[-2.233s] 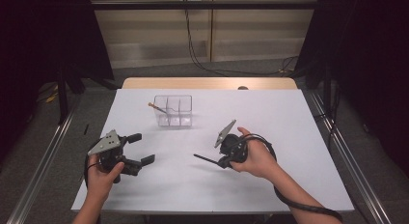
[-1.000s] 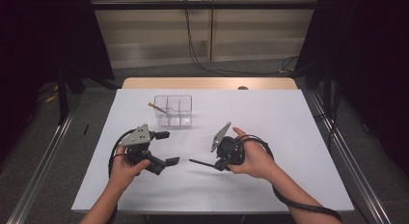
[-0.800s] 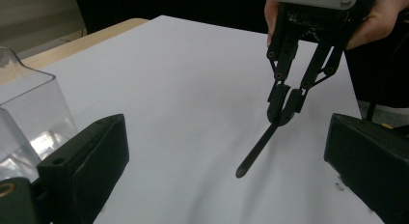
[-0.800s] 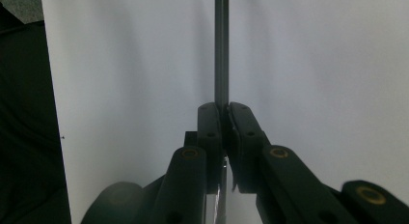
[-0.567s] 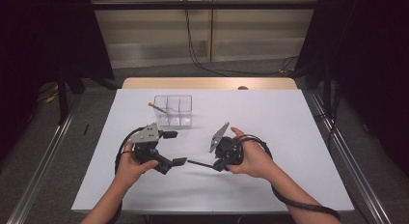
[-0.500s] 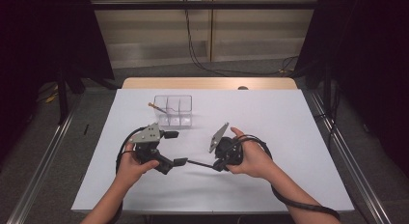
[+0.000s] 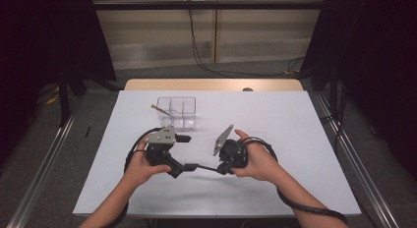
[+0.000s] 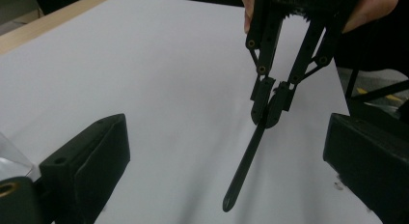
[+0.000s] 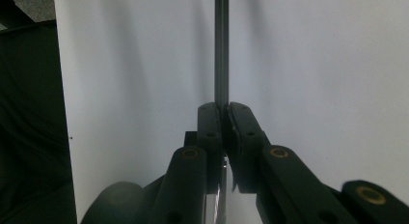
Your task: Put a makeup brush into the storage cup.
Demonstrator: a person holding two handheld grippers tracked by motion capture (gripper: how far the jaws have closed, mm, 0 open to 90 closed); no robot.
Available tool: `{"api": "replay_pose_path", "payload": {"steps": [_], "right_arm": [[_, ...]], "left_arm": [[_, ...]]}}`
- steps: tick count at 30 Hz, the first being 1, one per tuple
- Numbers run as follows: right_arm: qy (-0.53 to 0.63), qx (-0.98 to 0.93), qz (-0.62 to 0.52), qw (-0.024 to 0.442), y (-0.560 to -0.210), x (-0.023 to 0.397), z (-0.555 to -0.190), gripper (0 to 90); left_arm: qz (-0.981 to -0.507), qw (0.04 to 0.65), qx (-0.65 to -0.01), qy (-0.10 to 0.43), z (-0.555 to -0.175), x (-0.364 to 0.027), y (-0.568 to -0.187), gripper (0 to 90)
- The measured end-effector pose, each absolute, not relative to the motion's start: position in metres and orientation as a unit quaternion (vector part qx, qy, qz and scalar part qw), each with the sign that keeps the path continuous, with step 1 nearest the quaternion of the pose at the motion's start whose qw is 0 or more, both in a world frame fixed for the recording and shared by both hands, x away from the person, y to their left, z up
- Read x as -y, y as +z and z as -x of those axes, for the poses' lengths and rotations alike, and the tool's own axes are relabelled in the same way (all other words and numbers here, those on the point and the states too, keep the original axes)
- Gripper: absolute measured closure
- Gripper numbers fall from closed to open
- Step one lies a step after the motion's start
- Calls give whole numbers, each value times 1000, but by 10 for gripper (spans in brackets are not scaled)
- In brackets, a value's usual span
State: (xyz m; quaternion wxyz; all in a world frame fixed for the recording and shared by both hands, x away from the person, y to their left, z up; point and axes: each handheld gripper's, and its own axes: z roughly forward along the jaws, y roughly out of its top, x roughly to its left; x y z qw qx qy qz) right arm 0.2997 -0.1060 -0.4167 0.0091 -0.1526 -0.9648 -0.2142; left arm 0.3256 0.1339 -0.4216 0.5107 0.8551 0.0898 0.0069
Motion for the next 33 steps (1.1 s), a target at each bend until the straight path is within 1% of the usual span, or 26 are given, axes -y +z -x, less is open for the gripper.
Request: {"api": "replay_pose_path", "payload": {"steps": [3,12,23,27,33], "right_arm": [[-216,965,149,6,-416,107,-300,845],[-213,966,147,6,-413,107,-299,846],[-219,965,142,3,-411,109,-300,845],[-219,965,145,5,-411,110,-301,846],[-223,965,138,4,-411,107,-303,846]], "left_arm": [[-863,497,-89,-6,-326,-128,-422,27],[-891,449,-65,-11,-328,-112,-420,36],[-917,397,-41,-16,-331,-103,-416,85],[-925,378,-28,-13,-333,-101,-415,90],[-930,365,-27,-14,-333,-100,-415,125]]}}
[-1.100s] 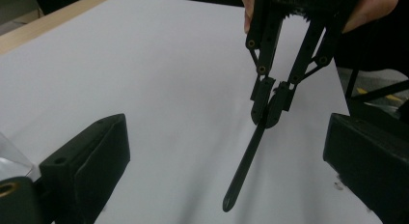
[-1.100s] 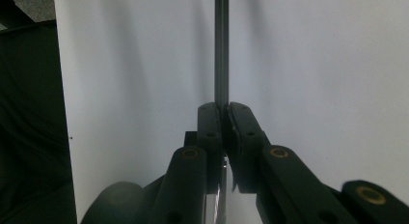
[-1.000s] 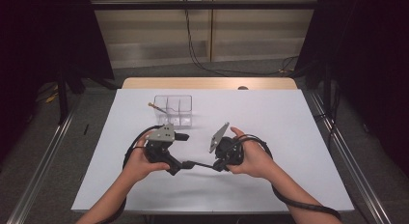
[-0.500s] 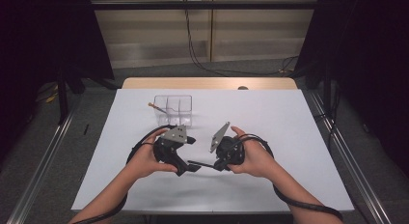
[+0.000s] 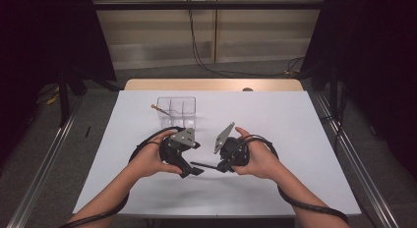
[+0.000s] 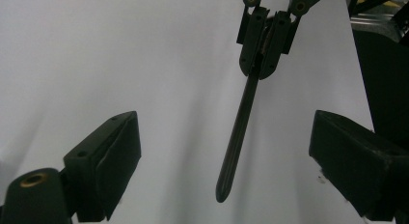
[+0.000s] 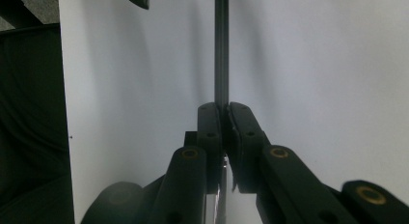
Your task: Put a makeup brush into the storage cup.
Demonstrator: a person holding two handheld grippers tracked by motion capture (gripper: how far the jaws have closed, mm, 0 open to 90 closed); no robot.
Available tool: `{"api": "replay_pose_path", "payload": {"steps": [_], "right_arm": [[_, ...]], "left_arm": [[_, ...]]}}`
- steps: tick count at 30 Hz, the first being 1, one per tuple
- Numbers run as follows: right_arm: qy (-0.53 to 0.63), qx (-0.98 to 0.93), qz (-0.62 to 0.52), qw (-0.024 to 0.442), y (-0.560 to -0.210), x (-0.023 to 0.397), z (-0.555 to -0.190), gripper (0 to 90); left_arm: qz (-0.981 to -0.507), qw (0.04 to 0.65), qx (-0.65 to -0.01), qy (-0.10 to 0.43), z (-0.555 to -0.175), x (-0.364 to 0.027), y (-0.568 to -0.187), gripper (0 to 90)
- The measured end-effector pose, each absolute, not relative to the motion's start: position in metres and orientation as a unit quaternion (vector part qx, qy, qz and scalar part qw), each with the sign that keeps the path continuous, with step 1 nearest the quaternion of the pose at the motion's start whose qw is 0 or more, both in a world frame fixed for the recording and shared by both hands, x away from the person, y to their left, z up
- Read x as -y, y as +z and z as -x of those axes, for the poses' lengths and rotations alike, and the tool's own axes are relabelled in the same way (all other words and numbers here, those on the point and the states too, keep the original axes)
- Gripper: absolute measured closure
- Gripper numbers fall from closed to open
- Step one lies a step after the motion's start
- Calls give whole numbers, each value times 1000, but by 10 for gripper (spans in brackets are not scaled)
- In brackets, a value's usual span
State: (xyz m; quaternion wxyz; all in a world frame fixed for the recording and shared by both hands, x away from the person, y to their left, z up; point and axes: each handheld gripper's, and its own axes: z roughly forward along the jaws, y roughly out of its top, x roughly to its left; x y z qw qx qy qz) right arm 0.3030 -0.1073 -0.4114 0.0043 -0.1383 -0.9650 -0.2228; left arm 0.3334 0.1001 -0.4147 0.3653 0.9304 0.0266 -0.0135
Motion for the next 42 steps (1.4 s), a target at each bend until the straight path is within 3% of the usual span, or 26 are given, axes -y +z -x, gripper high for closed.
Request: {"api": "replay_pose_path", "payload": {"steps": [17,27,42], "right_arm": [[-232,965,125,3,-406,102,-303,845],[-234,965,120,-1,-406,105,-302,845],[-234,966,112,-13,-401,110,-303,845]], "left_arm": [[-952,305,11,-9,-335,-93,-407,408],[-960,277,44,-20,-337,-86,-408,656],[-964,256,69,-32,-335,-77,-411,830]]}}
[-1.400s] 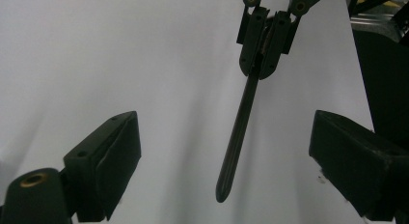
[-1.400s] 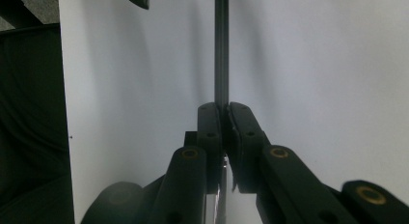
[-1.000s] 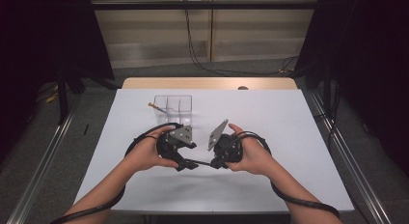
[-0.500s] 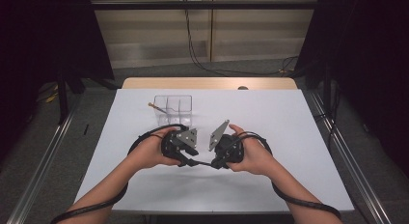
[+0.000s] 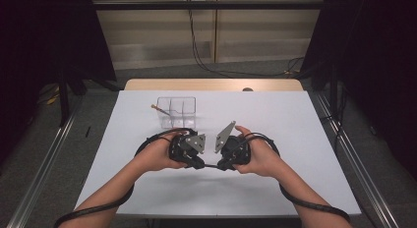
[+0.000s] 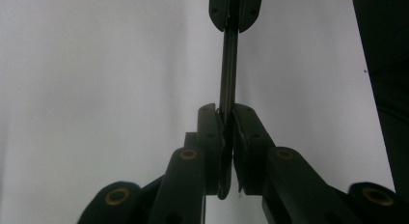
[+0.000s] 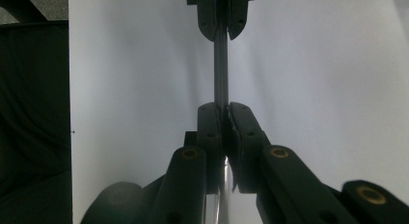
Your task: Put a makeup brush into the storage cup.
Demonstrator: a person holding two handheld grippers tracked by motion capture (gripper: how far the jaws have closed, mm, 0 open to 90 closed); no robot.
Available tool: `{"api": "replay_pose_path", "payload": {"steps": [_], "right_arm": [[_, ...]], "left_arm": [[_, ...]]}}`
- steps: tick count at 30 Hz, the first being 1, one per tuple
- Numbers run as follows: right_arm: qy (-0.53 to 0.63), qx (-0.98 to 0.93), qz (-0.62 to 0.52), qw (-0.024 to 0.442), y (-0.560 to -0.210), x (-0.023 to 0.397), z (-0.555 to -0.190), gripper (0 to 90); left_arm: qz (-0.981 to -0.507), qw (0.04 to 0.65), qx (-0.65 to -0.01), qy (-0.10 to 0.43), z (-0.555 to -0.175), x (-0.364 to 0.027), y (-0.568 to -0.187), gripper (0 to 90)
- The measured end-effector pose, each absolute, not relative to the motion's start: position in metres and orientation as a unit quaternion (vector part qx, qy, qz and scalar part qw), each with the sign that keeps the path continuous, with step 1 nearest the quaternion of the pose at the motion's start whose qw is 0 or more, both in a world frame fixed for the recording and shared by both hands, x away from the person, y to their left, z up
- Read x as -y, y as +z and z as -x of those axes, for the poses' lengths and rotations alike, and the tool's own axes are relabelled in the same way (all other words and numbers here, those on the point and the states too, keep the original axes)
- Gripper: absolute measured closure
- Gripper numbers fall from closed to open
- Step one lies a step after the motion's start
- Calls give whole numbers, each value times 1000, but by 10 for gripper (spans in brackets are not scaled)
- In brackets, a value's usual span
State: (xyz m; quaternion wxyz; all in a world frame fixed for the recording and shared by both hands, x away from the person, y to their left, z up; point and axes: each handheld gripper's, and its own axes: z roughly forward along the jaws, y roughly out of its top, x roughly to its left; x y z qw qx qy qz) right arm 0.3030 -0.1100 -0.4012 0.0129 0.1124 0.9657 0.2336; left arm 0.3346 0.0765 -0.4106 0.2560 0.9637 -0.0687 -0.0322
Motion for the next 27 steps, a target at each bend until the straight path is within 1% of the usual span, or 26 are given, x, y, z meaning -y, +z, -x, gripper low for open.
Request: {"api": "replay_pose_path", "payload": {"steps": [1,10,16,21,25,27], "right_arm": [[232,-966,-111,6,-401,110,-303,845],[237,-967,-93,11,-396,109,-304,843],[251,-963,-98,4,-397,111,-304,833],[276,-956,-102,-4,-399,113,-305,771],[291,-950,-115,-8,-401,115,-305,646],[299,-947,-116,-9,-402,117,-306,627]], "left_arm": [[-964,256,70,-32,-334,-76,-410,834],[-964,253,77,-26,-331,-78,-409,842],[-963,259,73,-23,-329,-82,-408,843],[-961,268,69,-23,-329,-84,-408,843],[-960,272,67,-23,-329,-84,-408,843],[-959,275,65,-20,-329,-85,-408,843]]}}
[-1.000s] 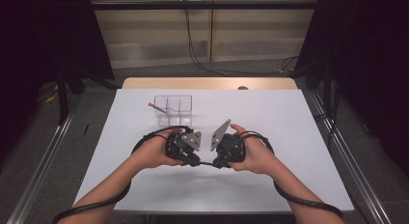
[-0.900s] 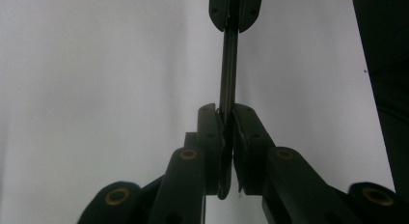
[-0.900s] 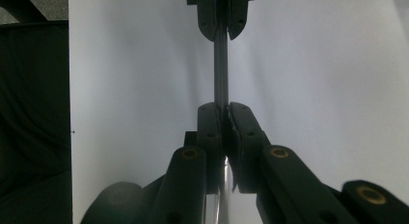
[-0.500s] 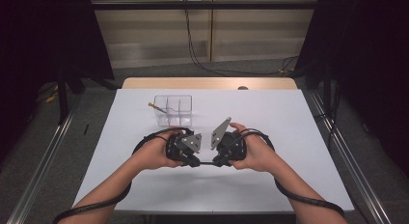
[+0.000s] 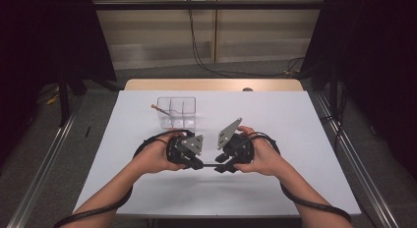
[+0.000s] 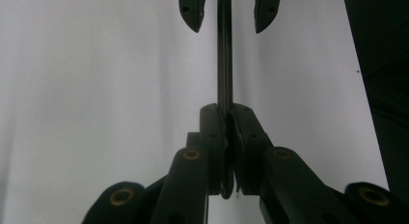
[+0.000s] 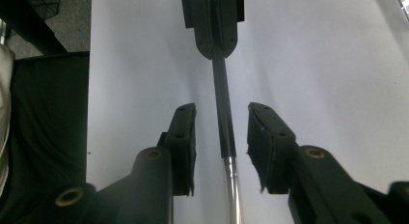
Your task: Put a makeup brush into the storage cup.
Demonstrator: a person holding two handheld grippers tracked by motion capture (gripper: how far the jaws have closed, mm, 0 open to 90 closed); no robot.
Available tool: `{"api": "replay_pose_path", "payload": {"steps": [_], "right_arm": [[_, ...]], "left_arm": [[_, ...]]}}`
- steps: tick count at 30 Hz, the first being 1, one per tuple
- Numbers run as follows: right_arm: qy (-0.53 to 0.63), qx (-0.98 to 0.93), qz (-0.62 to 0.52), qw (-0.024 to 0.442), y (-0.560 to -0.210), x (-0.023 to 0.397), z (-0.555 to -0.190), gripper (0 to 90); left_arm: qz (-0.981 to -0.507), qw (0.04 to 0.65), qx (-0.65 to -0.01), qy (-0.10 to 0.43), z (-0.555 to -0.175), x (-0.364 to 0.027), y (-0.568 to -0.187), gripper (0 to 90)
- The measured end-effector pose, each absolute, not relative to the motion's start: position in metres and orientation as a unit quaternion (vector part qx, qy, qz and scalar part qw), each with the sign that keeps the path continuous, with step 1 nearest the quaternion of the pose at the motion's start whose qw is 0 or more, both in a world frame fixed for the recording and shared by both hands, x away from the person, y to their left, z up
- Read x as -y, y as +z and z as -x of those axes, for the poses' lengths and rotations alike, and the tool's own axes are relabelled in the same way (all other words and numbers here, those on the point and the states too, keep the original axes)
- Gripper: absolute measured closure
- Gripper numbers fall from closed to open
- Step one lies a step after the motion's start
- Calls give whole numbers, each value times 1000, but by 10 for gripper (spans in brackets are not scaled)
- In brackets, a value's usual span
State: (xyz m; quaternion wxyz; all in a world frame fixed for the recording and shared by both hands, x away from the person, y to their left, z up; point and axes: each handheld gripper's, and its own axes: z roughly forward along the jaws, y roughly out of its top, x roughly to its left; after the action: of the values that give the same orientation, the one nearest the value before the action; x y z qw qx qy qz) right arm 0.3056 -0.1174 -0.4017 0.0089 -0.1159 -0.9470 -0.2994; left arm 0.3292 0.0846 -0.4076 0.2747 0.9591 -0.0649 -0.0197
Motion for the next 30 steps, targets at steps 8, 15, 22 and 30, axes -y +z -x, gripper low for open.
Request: {"api": "replay_pose_path", "payload": {"steps": [8,15,22,30], "right_arm": [[-354,922,156,7,-403,132,-306,397],[-417,888,194,-9,-404,144,-309,209],[-474,850,230,-19,-406,151,-309,123],[-513,823,244,-26,-410,155,-307,97]], "left_arm": [[-957,283,54,-24,-330,-88,-408,842],[-953,299,43,-24,-330,-90,-409,842],[-951,306,36,-26,-330,-91,-409,842],[-948,316,28,-28,-330,-95,-411,842]]}}
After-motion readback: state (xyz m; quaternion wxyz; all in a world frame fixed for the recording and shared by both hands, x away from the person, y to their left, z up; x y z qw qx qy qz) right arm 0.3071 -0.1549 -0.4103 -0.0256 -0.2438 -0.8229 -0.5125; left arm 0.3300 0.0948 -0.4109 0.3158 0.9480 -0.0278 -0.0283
